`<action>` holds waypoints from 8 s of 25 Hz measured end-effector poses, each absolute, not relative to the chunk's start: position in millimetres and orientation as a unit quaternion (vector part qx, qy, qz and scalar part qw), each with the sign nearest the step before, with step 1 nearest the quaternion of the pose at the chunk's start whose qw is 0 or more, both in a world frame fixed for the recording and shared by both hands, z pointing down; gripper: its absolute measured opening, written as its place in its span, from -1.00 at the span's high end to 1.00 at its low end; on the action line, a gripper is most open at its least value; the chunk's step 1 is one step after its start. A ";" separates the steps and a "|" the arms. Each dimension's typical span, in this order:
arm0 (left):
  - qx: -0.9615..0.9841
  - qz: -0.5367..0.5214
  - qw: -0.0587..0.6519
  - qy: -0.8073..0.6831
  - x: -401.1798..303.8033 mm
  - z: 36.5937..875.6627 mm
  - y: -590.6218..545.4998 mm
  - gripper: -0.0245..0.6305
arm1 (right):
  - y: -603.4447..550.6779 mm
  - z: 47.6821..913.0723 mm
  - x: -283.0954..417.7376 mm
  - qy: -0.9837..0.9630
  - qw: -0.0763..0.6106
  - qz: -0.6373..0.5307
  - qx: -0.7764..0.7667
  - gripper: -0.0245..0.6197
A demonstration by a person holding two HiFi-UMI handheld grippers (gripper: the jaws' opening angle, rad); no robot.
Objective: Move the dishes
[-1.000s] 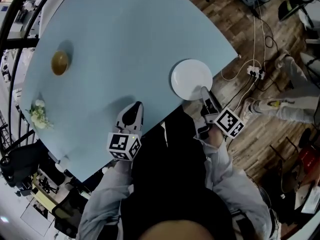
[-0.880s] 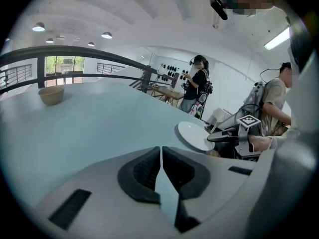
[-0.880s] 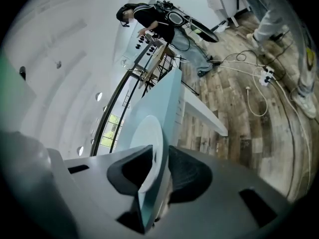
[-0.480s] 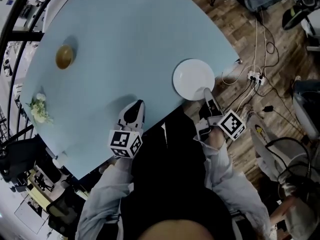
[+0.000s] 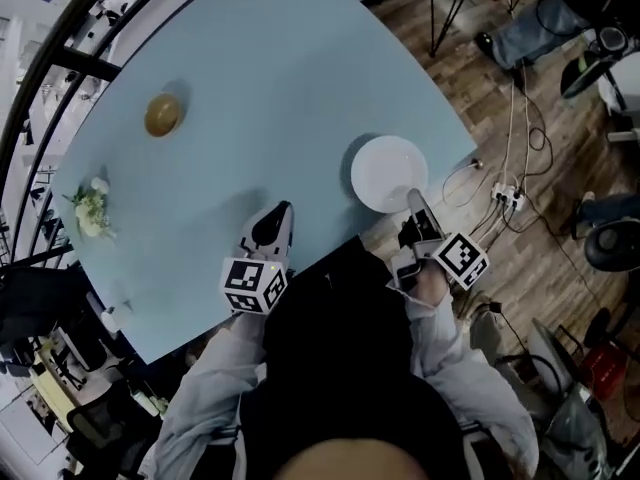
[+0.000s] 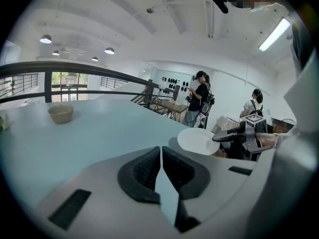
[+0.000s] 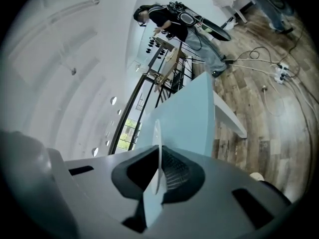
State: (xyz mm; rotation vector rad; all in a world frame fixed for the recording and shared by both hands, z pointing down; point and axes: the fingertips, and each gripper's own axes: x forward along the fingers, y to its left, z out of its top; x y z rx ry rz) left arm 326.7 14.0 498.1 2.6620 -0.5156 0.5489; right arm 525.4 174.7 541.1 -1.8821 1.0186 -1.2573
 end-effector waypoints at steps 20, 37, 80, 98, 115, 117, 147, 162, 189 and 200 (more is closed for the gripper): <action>0.900 0.093 0.181 -0.385 255.7 465.8 -49.4 0.84 | 49.3 494.9 528.3 0.535 0.266 -0.478 -0.644 0.85; 0.822 0.074 0.193 -0.531 95.5 454.5 -60.7 0.84 | -56.1 500.5 346.8 0.621 0.185 -0.570 -0.505 0.85; 0.800 0.076 0.250 -0.540 -132.9 499.4 -105.2 0.84 | -139.3 557.1 95.0 0.636 0.079 -0.595 -0.485 0.85; 0.817 0.081 0.271 -0.502 -131.7 518.4 -117.3 0.84 | -142.8 590.4 106.3 0.587 0.015 -0.592 -0.551 0.73; 0.822 0.081 0.264 -0.499 -131.1 513.2 -102.9 0.84 | -148.8 564.8 101.3 0.620 0.003 -0.544 -0.565 -0.26; 0.825 0.082 0.261 -0.495 -132.0 513.2 -100.6 0.84 | -145.6 561.5 99.9 0.627 0.010 -0.538 -0.563 -0.26; 0.765 0.053 0.203 -0.609 -143.9 462.7 -27.4 0.84 | -80.4 449.3 123.7 0.850 -0.085 -0.171 -0.490 -0.20; 0.654 0.024 0.187 -0.733 -190.7 473.4 74.2 0.84 | -49.8 465.5 50.1 0.926 -0.106 -0.154 -0.328 -0.17; 0.557 0.004 0.241 -0.795 -369.5 492.8 96.7 0.84 | -69.7 481.7 -244.2 0.963 -0.159 -0.140 -0.164 -0.42; 0.543 0.018 0.276 -0.793 -436.6 520.0 87.8 0.84 | -105.1 530.7 -317.0 0.953 -0.195 -0.134 -0.191 -0.49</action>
